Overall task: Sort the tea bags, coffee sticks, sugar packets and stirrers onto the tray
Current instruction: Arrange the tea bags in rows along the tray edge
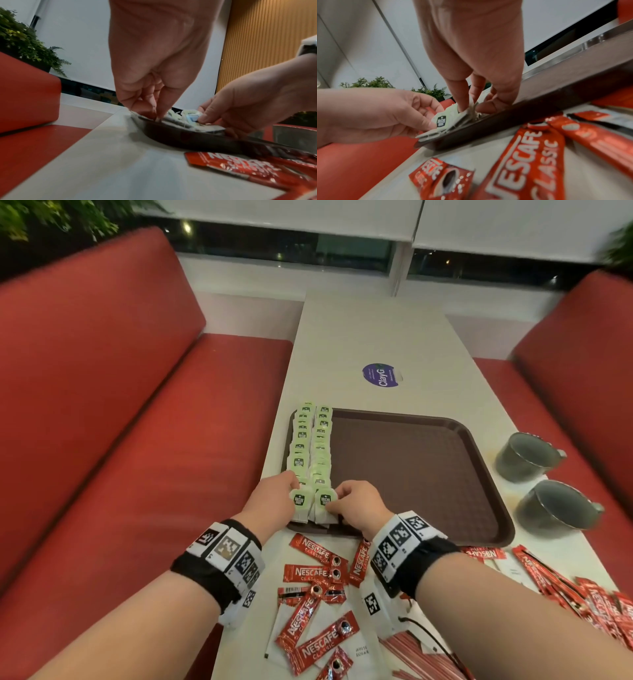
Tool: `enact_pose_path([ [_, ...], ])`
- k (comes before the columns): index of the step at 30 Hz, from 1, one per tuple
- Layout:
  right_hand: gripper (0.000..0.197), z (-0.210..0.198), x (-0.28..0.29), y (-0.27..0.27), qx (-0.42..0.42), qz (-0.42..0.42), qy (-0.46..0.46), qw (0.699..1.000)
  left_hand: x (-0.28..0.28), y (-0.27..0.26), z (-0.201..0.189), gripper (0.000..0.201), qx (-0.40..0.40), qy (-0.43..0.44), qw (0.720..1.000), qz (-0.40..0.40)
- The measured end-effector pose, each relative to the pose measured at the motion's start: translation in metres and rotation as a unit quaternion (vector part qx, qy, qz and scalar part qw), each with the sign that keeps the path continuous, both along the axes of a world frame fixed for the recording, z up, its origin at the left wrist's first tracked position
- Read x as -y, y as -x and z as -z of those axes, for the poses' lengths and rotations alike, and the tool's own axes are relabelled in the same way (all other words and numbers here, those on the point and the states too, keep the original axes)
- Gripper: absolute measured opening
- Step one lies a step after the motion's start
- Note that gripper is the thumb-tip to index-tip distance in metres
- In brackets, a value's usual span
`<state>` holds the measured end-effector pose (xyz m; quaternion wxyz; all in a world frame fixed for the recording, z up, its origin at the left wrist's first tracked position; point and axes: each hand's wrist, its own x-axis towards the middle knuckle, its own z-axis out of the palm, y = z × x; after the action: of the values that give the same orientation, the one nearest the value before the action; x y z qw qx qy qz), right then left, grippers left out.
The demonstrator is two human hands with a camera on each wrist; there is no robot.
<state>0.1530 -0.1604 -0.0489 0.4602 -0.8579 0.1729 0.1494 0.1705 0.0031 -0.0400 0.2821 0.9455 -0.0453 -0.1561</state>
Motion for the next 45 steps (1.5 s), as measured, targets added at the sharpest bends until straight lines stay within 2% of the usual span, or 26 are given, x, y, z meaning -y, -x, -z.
enact_pose_path([
  [5,0.019,0.003,-0.004,-0.004,0.008,-0.012,0.041,0.999,0.003,-0.004,0.001,0.052,0.054,-0.042,0.995,0.069],
  [9,0.033,0.004,-0.005,-0.005,0.011,0.006,0.026,1.0,0.005,-0.008,0.004,0.044,0.066,-0.079,0.99,0.095],
  [14,0.036,0.004,-0.001,-0.007,0.027,0.002,0.03,0.999,0.003,-0.008,0.006,0.036,0.086,-0.075,0.99,0.081],
  [18,0.037,0.003,-0.001,-0.006,0.029,-0.005,0.02,0.999,0.004,-0.005,0.004,0.056,0.075,-0.034,0.994,0.064],
  [20,0.045,0.001,0.0,-0.006,0.012,-0.018,0.02,1.0,0.002,-0.005,0.003,0.062,0.056,-0.036,0.995,0.071],
  [23,0.054,-0.002,0.001,-0.006,-0.037,-0.054,0.038,0.997,0.0,-0.005,0.003,0.055,0.032,-0.075,0.993,0.091],
  [28,0.046,-0.008,-0.004,-0.006,-0.032,-0.082,0.047,0.995,0.002,-0.007,0.006,0.049,0.038,-0.079,0.993,0.083],
  [35,0.044,-0.012,-0.006,-0.003,-0.015,-0.134,0.12,0.984,0.0,-0.001,0.006,0.053,0.04,-0.081,0.993,0.073],
  [45,0.077,-0.015,-0.004,-0.001,-0.037,-0.148,0.125,0.98,-0.007,-0.001,0.004,0.063,0.035,-0.057,0.996,0.054],
])
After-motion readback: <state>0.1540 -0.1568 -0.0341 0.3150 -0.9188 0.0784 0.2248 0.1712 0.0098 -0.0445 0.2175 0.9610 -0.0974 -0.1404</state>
